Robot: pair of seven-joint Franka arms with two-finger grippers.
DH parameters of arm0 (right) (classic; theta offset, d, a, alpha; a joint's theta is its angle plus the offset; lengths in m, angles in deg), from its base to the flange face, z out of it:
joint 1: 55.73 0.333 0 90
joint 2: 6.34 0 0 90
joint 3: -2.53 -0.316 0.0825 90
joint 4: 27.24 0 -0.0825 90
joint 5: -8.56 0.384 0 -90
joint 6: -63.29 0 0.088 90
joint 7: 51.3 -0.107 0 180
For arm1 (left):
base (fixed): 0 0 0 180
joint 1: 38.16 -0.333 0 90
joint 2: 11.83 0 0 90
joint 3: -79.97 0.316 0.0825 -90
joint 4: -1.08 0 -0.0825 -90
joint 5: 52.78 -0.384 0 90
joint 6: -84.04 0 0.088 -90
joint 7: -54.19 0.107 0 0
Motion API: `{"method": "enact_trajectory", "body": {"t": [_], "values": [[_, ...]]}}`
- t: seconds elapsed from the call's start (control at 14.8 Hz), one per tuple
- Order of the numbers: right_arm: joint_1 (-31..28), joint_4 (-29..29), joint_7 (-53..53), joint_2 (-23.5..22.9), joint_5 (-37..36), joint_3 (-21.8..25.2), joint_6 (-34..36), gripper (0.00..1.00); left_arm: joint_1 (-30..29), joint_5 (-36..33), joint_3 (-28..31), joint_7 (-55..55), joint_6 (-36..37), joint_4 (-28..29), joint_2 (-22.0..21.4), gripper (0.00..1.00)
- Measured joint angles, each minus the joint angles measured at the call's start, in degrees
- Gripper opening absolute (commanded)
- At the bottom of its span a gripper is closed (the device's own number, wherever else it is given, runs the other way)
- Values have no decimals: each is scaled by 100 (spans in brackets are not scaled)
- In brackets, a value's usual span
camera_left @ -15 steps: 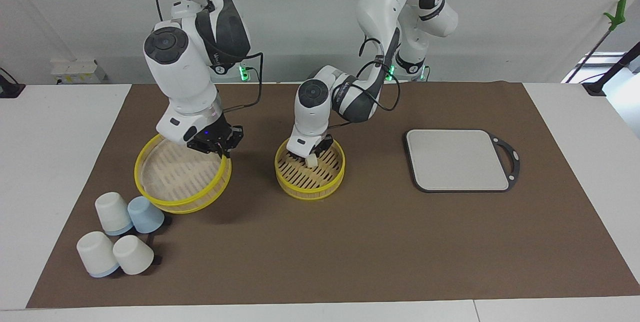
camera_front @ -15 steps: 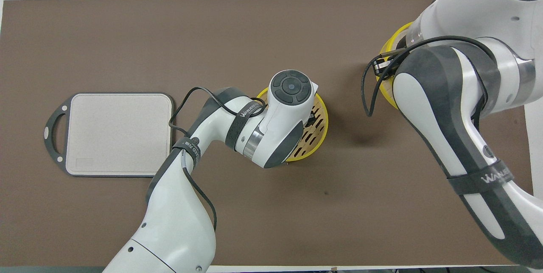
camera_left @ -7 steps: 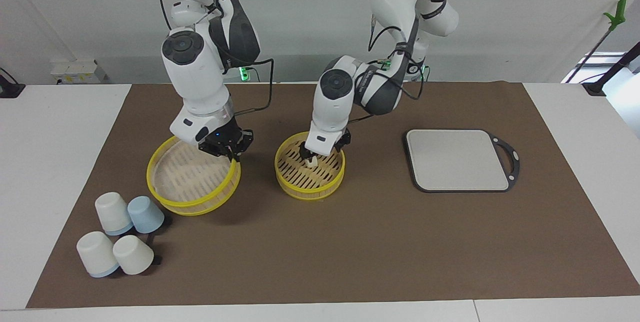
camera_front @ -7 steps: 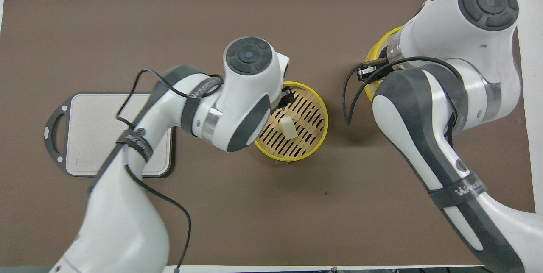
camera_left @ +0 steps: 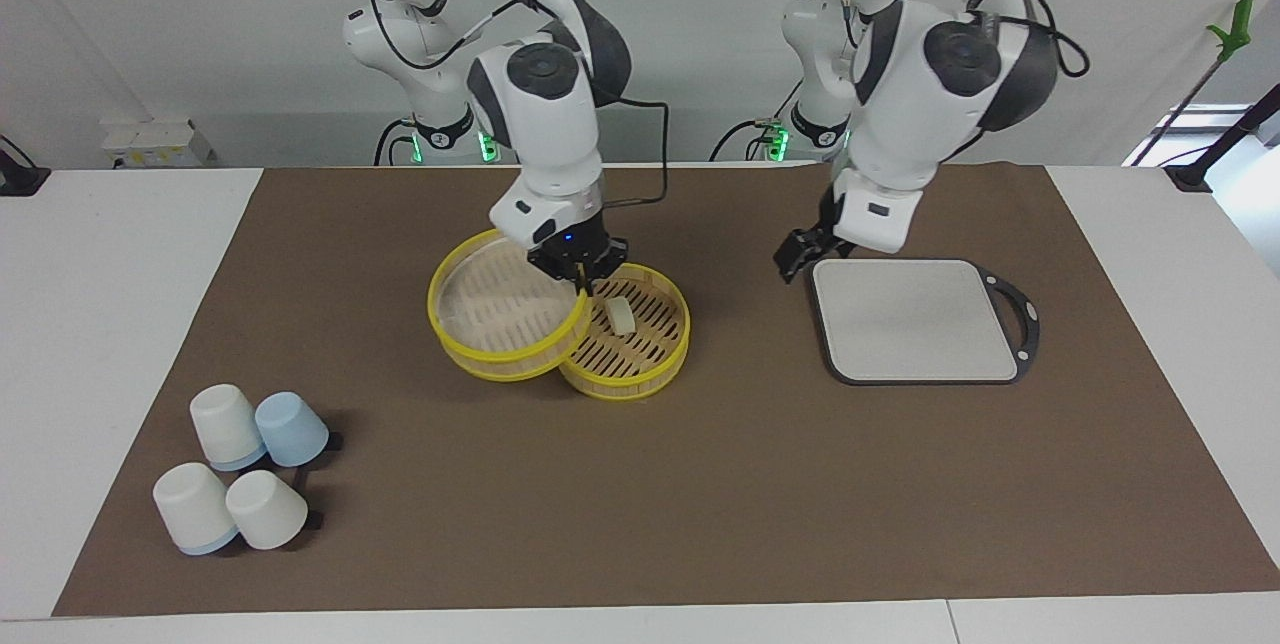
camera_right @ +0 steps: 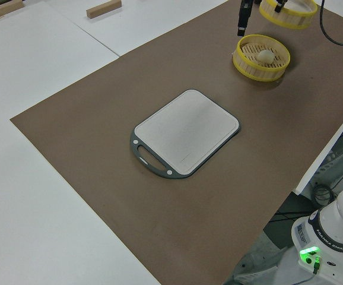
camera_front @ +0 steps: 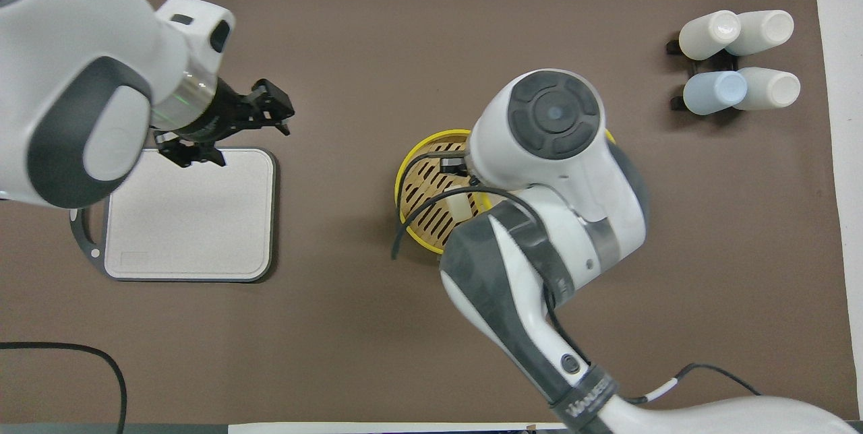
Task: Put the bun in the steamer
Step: 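Withdraw the left gripper while the right gripper brings the lid over the steamer, then lower the lid onto the steamer with the right gripper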
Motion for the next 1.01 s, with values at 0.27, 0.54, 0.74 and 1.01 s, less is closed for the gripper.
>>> {"method": "enact_trajectory", "body": {"t": [0.27, 0.54, 0.74, 1.01], "values": [[607, -1176, -826, -806, -349, 20, 512, 0, -987, 0, 7, 1535, 455, 24, -179, 100], [679, -1711, -905, -1473, -426, 40, 385, 0, -1231, -146, -1, 1964, 568, 75, -349, 100], [730, -1745, -905, -1548, -427, 40, 307, 0, -1232, -287, -33, 2079, 801, 188, -578, 100], [788, -1686, -905, -1580, -428, 40, 283, 0, -1310, -404, -20, 2383, 843, 709, -1112, 100]]}}
